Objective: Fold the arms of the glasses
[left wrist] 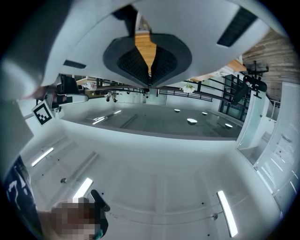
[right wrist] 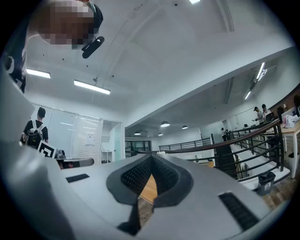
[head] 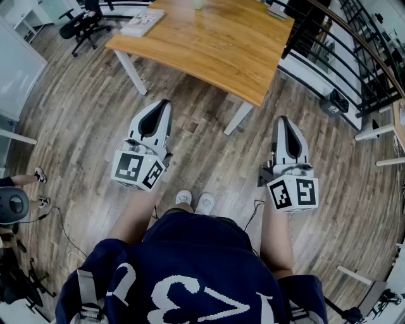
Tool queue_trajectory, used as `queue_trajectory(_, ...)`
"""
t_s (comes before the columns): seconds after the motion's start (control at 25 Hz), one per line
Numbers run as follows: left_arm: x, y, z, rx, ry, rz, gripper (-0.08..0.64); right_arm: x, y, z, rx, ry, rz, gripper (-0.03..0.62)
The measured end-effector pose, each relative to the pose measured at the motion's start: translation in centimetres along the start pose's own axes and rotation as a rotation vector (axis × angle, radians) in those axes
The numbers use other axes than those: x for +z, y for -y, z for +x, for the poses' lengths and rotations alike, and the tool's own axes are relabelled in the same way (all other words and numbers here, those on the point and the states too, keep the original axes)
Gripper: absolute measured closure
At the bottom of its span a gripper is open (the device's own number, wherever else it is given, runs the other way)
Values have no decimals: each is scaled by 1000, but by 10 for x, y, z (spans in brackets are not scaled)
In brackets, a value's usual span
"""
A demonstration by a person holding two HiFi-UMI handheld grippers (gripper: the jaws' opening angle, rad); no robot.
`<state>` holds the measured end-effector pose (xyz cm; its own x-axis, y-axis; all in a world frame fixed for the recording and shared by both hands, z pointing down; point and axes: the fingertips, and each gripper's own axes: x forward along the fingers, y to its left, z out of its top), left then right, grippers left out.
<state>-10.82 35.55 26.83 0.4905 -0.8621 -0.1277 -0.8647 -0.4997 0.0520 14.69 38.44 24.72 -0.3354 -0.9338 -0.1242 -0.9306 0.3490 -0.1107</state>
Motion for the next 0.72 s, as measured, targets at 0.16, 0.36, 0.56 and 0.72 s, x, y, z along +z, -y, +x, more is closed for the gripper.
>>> queue_trajectory(0.16,4,7,-4,-2,10,12,531,3,-4,-7,12,10,-15,568)
queue_trajectory(0.36,4,18,-8,6,13,21,531,13,-7,-14,63,53,3,568)
queue_trajectory(0.56,5,18,-5,22,11,34,531,17,2,-14,63,80,36,565)
queue_trajectory(0.72,-1,8,5,30,2,32,531,15,7,-2,76,95,62,563)
